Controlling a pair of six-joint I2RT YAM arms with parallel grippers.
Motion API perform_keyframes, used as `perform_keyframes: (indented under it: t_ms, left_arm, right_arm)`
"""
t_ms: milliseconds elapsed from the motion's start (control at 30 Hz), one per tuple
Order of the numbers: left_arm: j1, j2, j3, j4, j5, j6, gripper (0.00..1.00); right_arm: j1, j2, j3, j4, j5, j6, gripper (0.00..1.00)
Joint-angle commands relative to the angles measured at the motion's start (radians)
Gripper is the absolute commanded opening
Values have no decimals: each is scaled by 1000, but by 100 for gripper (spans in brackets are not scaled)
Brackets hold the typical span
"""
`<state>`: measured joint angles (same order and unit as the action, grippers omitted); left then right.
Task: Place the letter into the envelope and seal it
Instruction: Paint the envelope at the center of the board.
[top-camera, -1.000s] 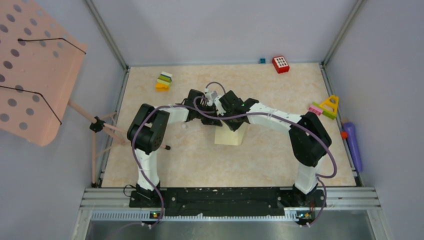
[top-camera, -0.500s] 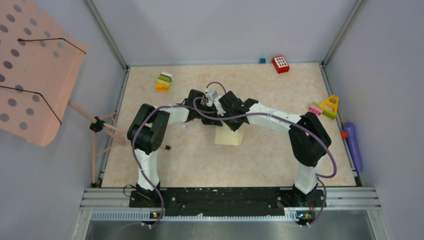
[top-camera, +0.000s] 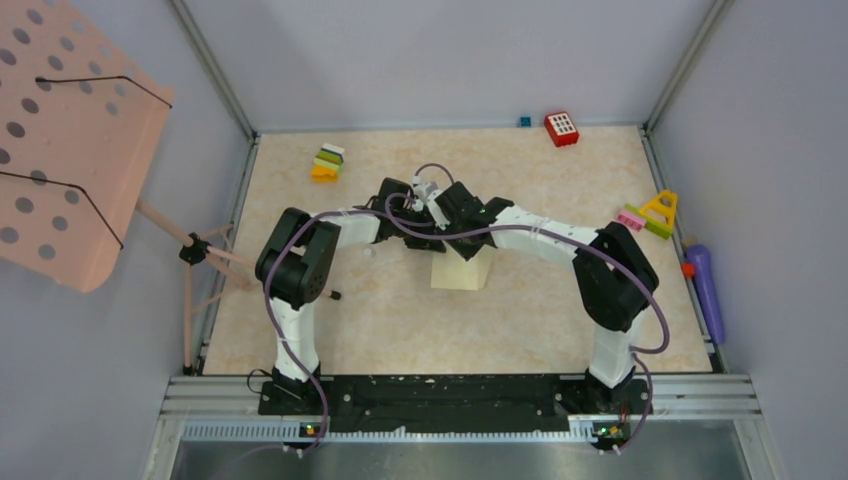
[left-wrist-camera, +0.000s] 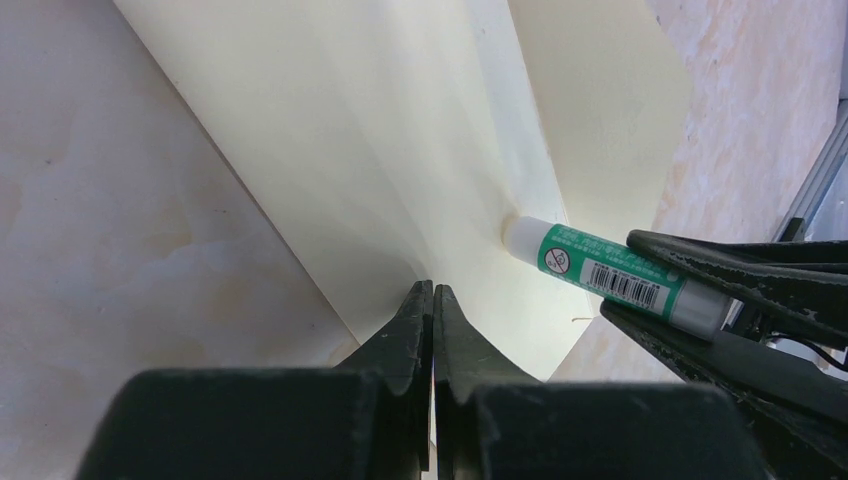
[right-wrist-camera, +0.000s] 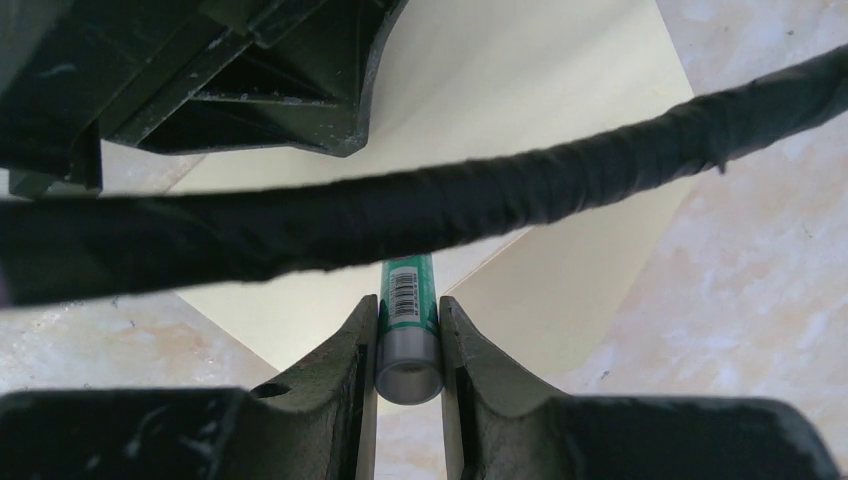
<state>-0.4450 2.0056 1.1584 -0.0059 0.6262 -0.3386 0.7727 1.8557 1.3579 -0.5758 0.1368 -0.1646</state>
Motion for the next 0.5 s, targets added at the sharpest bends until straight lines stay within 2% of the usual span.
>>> perform_keyframes:
  t_ms: [0,467]
  left_arm:
    - [-28,45,-5,-76,-93,51,0]
    - [-38,44,-1,-85,-102,64,0]
  right_arm:
    - [13,32,36,47,51,-6,0]
    - [-8,50,46,119,95,-5,0]
